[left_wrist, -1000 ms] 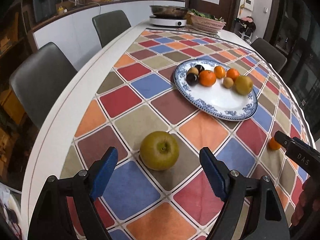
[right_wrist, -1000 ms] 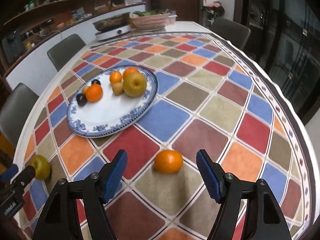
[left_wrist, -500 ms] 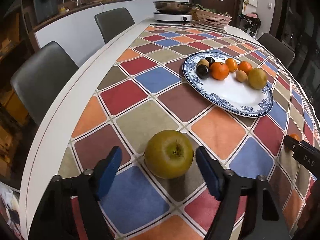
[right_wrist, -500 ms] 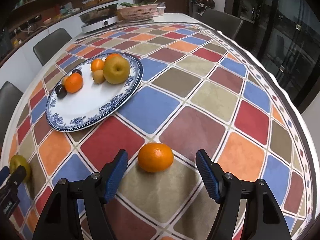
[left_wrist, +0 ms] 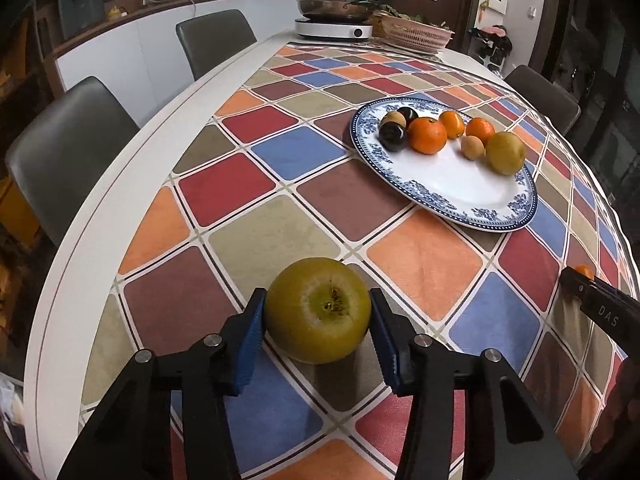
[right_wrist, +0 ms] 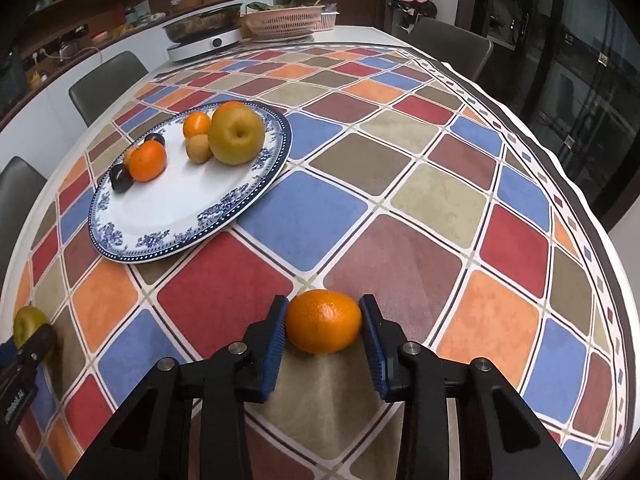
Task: Organize fruits
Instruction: 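Grasp the green apple with the left gripper while the right gripper grasps an orange, then carry the green apple and the orange over the plate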
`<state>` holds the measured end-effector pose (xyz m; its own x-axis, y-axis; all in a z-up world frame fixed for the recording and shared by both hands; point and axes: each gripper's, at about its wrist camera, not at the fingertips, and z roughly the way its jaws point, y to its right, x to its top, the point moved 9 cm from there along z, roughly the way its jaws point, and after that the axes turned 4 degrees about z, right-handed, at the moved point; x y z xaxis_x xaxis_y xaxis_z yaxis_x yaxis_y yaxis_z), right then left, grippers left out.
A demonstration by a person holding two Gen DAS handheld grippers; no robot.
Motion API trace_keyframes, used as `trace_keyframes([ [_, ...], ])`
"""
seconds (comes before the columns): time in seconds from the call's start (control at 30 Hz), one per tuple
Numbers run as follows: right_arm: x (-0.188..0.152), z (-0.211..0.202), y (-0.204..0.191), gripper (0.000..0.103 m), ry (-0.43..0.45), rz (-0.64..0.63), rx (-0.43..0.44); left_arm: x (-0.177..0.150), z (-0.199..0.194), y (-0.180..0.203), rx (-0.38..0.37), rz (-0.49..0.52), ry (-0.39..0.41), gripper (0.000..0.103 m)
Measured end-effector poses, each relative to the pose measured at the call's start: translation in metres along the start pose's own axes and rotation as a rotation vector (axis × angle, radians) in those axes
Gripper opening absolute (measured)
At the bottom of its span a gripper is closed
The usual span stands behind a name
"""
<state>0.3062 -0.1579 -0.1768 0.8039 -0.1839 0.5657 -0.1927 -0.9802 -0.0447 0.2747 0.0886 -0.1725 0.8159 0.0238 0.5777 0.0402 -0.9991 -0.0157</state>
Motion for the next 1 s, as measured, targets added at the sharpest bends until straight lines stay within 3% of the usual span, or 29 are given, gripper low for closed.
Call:
trace_keyframes([
  [0.4, 0.002, -0.008, -0.003, 0.037, 0.024, -0.012, 0.009, -0.002, -0.003, -0.002, 0.005, 0.0, 0.0, 0.049],
  [1.0, 0.011, -0.034, -0.006, 0.037, 0.083, 0.001, 0.082, 0.011, -0.041, 0.008, -0.035, 0.014, 0.078, 0.049],
])
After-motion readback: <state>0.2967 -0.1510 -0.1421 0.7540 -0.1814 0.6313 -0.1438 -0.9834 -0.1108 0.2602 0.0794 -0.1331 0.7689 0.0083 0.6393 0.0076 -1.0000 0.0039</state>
